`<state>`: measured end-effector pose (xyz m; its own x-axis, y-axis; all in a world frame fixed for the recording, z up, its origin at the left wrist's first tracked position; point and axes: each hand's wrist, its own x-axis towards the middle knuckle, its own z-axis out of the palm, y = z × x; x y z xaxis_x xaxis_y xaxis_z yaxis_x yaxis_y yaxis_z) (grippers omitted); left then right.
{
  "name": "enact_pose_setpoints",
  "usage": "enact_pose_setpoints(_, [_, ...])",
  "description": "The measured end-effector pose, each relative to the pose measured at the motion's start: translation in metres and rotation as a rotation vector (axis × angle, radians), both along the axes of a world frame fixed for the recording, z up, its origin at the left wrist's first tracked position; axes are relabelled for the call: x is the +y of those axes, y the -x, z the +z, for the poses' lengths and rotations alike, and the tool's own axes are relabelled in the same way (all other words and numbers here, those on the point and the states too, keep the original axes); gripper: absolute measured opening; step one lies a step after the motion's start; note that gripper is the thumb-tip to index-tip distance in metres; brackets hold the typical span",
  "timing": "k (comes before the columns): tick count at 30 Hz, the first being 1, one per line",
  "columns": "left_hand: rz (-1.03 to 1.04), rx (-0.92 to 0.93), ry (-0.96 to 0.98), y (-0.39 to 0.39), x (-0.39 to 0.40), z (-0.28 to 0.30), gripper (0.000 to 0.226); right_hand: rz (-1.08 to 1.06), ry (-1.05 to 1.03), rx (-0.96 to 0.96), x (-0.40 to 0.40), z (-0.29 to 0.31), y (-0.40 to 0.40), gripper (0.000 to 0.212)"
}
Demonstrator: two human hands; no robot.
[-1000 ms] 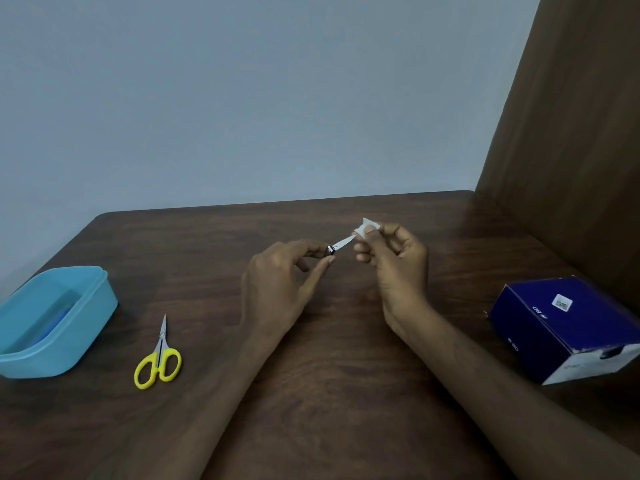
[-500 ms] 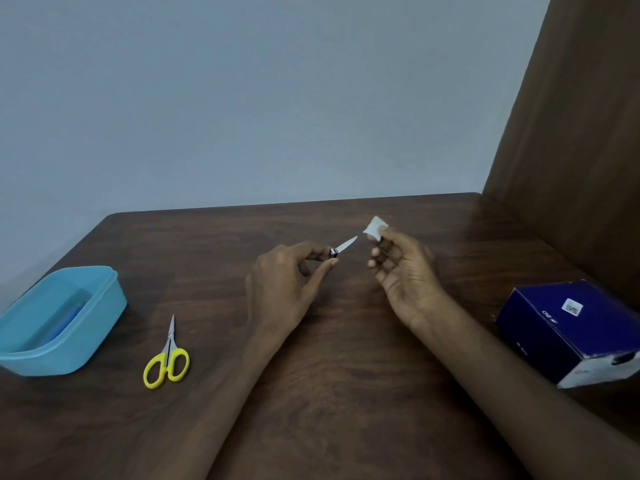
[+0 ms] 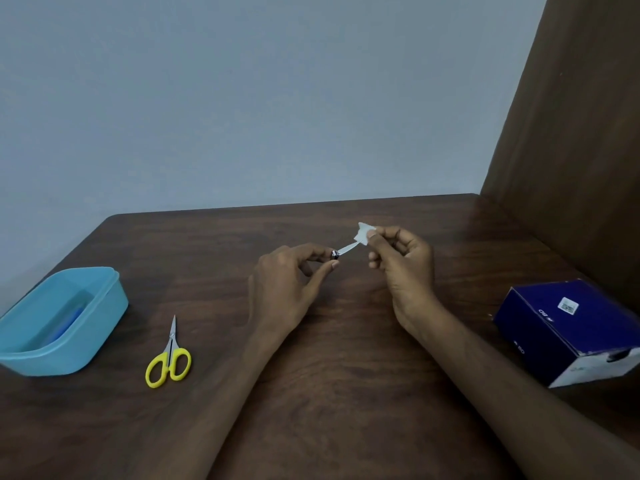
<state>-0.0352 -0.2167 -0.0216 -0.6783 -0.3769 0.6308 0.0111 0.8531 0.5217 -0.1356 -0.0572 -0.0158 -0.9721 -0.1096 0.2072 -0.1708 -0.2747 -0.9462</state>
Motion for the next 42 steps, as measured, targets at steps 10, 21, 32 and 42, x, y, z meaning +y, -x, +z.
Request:
enact_pose_setpoints(10, [-0.097, 0.032, -0.126, 0.001, -0.001, 0.001, 0.016, 0.039, -0.064, 0.102, -0.001, -0.005, -0.001, 0.004])
enact_pose_setpoints(21, [-0.251, 0.098, -0.391, 0.003, -0.003, 0.006, 0.014, 0.086, -0.091, 0.09, -0.005, -0.006, -0.006, 0.004])
enact_pose_setpoints(32, [-0.26, 0.104, -0.445, 0.005, -0.004, 0.005, 0.013, -0.015, -0.257, 0.13, -0.003, -0.013, -0.001, 0.01])
enact_pose_setpoints(42, [-0.281, 0.111, -0.438, 0.004, -0.003, 0.005, 0.013, -0.094, -0.529, 0.482, -0.003, -0.008, -0.015, 0.011])
